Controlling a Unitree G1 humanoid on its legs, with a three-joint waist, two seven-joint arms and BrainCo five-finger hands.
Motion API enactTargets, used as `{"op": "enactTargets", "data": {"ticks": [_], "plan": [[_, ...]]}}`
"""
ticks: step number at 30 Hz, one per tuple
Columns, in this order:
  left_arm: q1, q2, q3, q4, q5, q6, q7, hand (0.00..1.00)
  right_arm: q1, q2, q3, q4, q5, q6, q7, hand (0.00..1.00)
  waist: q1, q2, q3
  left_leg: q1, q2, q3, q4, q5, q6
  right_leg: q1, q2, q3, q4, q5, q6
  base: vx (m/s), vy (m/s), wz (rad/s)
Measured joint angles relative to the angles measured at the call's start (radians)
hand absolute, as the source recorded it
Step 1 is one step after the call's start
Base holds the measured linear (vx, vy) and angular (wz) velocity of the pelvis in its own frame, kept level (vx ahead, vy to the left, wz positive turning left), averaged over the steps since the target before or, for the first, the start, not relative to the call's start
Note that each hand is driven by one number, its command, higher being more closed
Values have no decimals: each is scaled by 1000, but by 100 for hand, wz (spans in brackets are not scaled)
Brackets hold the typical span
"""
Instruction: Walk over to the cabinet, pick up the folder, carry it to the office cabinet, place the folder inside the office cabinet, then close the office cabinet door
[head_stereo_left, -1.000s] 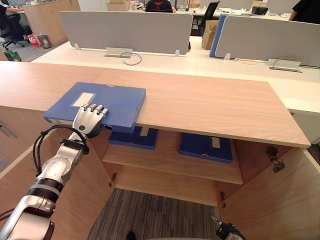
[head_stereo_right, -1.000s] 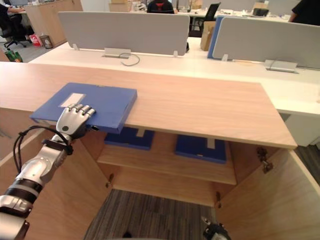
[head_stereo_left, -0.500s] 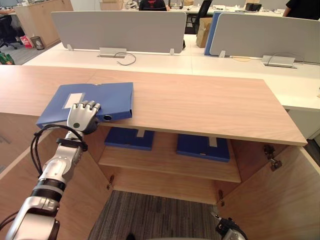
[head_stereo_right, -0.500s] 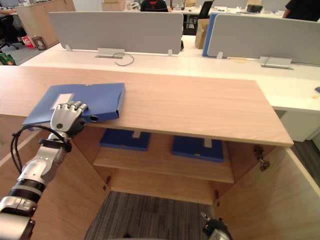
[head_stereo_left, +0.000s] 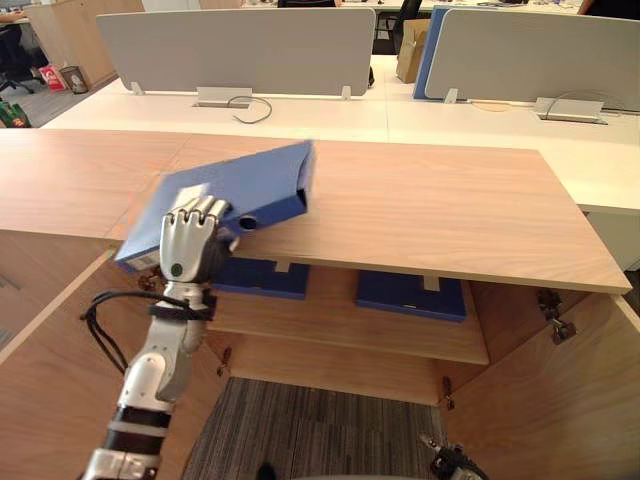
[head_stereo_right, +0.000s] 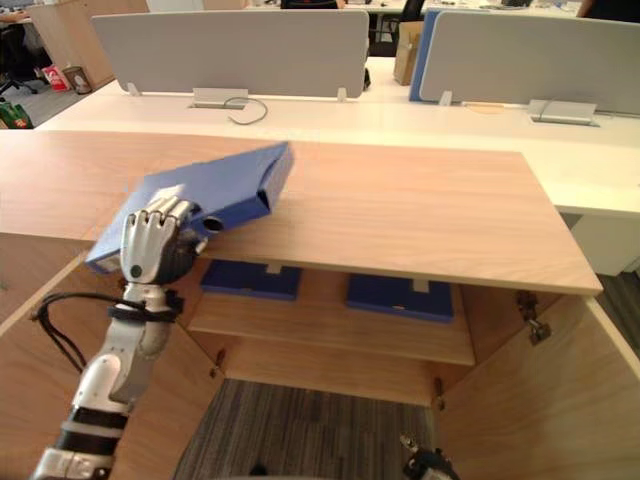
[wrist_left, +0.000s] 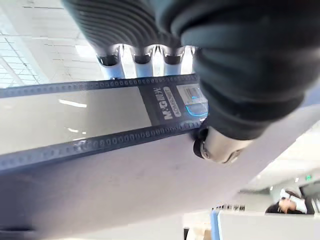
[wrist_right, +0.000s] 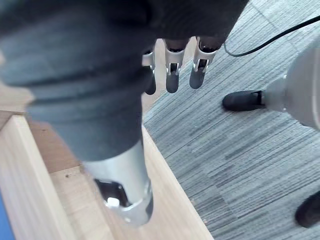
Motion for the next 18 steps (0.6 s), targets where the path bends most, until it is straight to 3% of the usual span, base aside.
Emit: {"op": "enactTargets", "data": {"ticks": [3, 8, 10, 12, 14, 15, 18], "plan": [[33, -27, -2, -102, -15, -34, 30, 100, 23, 6, -8, 22, 1, 0, 1, 0, 3, 2, 1, 1, 1, -2, 0, -1, 1, -2, -2, 0, 12, -5, 1, -21, 17, 1], [72, -62, 30, -216, -30, -36, 53, 100, 38, 10, -38, 44, 2, 0, 1, 0, 17, 2, 1, -3, 1, -5, 0, 0, 2, -12, -9, 0, 30, -10, 1, -28, 22, 1], [98, -113, 70, -290, -114, -39, 55, 100, 38, 10, -38, 45, 3, 0, 1, 0, 19, 2, 1, -3, 0, -6, 0, 0, 2, -13, -12, 0, 37, -13, 2, 0, 0, 0], [116, -168, 109, -356, -237, -57, 57, 100, 38, 11, -39, 50, 3, 0, 2, 0, 27, 1, 1, -3, 0, -8, 0, 0, 2, -14, -13, 0, 42, -17, 3, 0, 0, 0], [119, -207, 142, -402, -481, -109, 38, 100, 41, 10, -41, 53, 4, 0, 7, 0, 38, 1, 2, -2, 0, -11, 0, 0, 3, -13, -13, -3, 49, -22, 2, 0, 15, 4], [121, -212, 152, -414, -543, -122, 30, 100, 39, 11, -41, 52, 4, 0, 10, 0, 39, 0, 3, -2, 0, -13, 0, 1, 3, -12, -14, -4, 50, -22, 2, -7, 15, 4], [127, -251, 212, -466, -890, -208, -66, 100, 33, 12, -40, 49, 5, 1, 32, 0, 38, 0, 4, -1, -4, -16, 0, 3, 6, -11, -19, -6, 54, -22, 2, -16, 23, 4]]}}
